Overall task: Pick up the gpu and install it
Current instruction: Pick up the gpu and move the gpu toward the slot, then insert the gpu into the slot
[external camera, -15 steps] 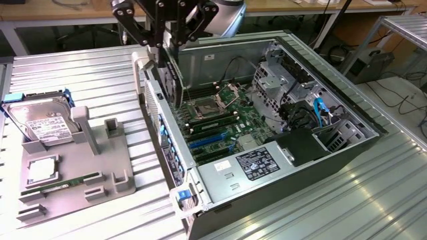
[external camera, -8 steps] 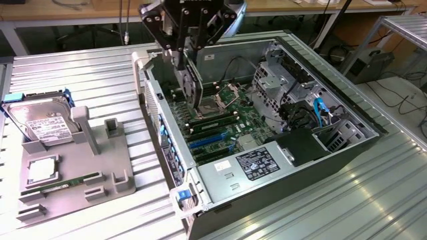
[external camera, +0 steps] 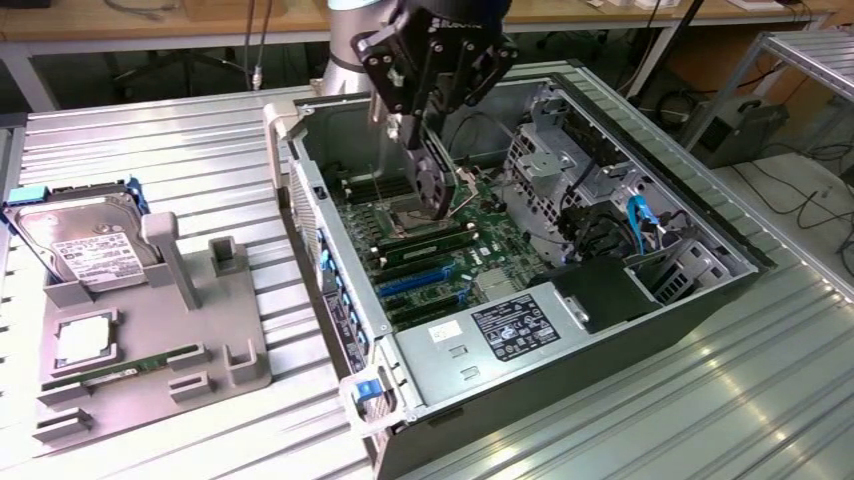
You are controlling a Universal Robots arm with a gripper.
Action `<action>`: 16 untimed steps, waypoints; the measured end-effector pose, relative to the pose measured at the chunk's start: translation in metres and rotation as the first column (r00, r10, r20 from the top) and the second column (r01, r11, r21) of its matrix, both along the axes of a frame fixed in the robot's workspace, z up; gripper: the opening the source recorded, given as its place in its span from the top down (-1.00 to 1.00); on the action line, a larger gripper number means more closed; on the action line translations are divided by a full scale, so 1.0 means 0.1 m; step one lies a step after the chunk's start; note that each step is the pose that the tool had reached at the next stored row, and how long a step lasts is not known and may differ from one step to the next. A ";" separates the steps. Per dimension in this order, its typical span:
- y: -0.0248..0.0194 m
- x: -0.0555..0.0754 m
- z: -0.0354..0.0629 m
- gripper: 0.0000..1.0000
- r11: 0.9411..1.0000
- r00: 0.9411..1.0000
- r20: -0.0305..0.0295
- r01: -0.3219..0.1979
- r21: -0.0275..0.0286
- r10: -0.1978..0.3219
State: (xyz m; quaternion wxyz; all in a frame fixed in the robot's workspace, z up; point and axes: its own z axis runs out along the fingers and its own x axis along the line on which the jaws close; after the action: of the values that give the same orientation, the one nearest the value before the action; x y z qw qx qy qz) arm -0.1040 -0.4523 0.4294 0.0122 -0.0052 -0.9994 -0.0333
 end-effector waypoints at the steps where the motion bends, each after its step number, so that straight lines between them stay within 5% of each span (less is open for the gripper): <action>1: 0.000 0.05 -0.020 0.47 1.000 1.000 -0.001 0.000 0.000 0.000; 7: 0.000 0.43 -0.164 0.47 1.000 1.000 -0.017 -0.005 -0.001 0.005; 16: 0.000 0.44 -0.163 0.47 1.000 1.000 -0.019 -0.006 -0.001 0.006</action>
State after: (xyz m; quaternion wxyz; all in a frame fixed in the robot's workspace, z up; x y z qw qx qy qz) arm -0.0601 -0.4522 0.4131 0.0217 -0.0027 -0.9992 -0.0325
